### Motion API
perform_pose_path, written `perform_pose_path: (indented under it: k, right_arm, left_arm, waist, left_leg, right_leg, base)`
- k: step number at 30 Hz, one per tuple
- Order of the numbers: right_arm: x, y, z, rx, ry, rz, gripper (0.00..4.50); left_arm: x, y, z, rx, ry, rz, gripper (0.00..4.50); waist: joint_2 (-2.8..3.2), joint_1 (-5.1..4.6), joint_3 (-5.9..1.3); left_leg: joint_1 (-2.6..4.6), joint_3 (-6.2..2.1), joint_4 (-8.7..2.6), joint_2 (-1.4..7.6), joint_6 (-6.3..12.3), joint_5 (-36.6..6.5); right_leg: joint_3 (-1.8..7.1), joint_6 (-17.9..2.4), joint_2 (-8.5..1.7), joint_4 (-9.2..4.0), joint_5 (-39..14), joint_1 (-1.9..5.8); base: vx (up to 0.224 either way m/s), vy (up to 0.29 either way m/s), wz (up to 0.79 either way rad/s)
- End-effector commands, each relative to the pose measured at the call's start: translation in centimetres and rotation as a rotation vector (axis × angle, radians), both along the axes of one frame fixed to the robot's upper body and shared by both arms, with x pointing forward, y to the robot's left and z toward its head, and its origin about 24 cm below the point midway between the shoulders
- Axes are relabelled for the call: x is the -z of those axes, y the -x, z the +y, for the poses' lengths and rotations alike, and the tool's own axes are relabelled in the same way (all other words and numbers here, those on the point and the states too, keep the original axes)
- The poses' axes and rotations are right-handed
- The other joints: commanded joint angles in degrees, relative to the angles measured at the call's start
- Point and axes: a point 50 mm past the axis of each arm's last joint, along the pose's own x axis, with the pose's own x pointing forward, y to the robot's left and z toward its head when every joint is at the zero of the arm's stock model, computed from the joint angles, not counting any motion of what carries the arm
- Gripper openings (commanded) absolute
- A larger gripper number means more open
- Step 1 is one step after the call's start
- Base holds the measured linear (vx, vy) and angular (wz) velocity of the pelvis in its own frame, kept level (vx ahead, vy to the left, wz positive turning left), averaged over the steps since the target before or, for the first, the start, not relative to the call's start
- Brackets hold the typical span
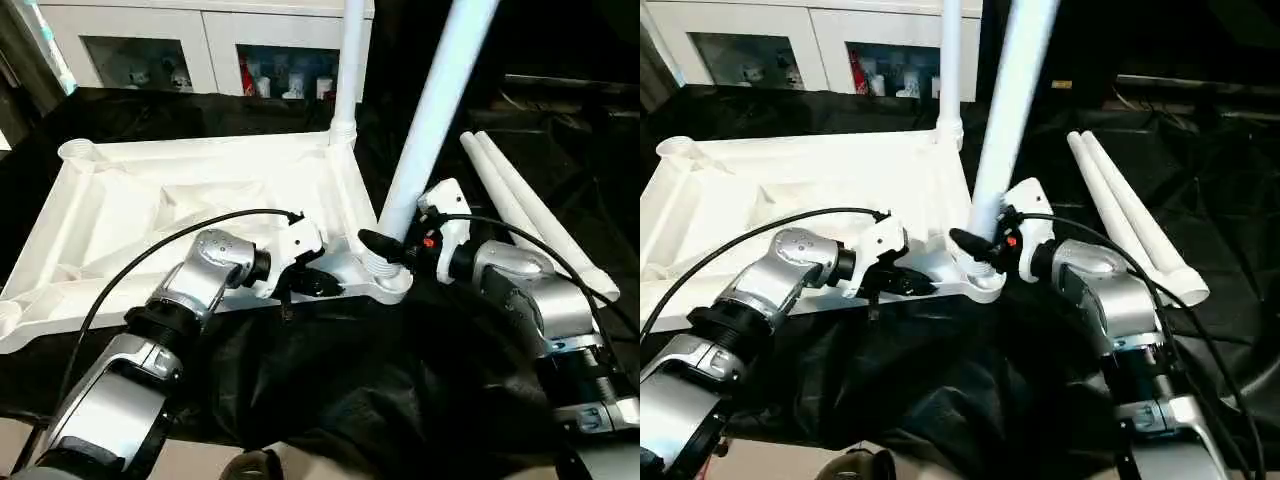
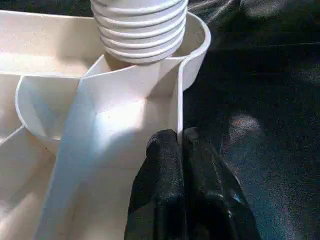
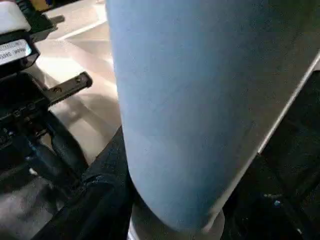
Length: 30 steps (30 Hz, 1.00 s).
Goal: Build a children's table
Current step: Insert table leg to table base
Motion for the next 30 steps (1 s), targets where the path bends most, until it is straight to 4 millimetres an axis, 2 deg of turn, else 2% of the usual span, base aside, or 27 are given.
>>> perform_pose_path:
  k: [1, 10, 16, 24, 30]
  right_arm:
    - [2.0, 0.5, -0.7, 0.008, 0.059, 0.115, 1.90]
    - [1.8, 1.4, -1.5, -0.022, 0.042, 0.164, 1.90]
    - [1.9, 1.6, -1.4, -0.026, 0.035, 0.182, 1.90]
    - [2.3, 1.1, -1.3, -0.001, 0.033, 0.179, 1.90]
    - [2.7, 0.4, -0.4, -0.002, 0.033, 0.187, 1.90]
  left_arm:
    - [0.0, -0.1, 0.4, -0.017, -0.008, 0.004, 0.00]
    - [0.1, 0.0, 0.4, -0.015, -0.008, 0.008, 0.00]
    - [0.0, 0.0, 0.3, -0.009, -0.011, 0.006, 0.00]
    - [-0.1, 0.1, 0.3, 0.007, -0.015, 0.003, 0.00]
    - [-0.3, 0.1, 0.3, 0.024, -0.023, 0.008, 0.00]
  waist:
    - [-0.27, 0.07, -5.42]
    - [-0.33, 0.39, -5.62]
    - [-0.23, 0.33, -5.58]
    - [-0.22, 0.32, -5.55]
    - [-0.30, -0.30, -5.35]
  left_leg:
    - [2.68, -1.97, -3.71, 3.84, 1.68, -8.91]
    - [2.49, -1.97, -3.48, 3.78, 2.69, -7.75]
    - [2.74, -2.04, -3.70, 3.92, 1.18, -9.91]
    - [2.72, -2.06, -3.73, 3.87, 0.89, -10.17]
    - [2.49, -2.20, -4.00, 3.76, 0.23, -11.33]
  right_leg:
    - [2.03, -16.02, -3.87, -3.57, -0.25, 2.13]
    - [2.02, -16.12, -3.90, -3.41, 1.73, 2.33]
    - [1.99, -16.04, -3.87, -3.66, -0.70, 2.10]
    - [2.00, -16.08, -3.93, -3.67, -0.25, 2.10]
    - [1.89, -16.09, -3.87, -3.69, -1.56, 2.19]
  base:
    - [0.000, 0.000, 0.00]
    - [0.000, 0.000, 0.00]
    - [0.000, 0.000, 0.00]
    - [0.000, 0.000, 0.00]
    - [0.000, 0.000, 0.00]
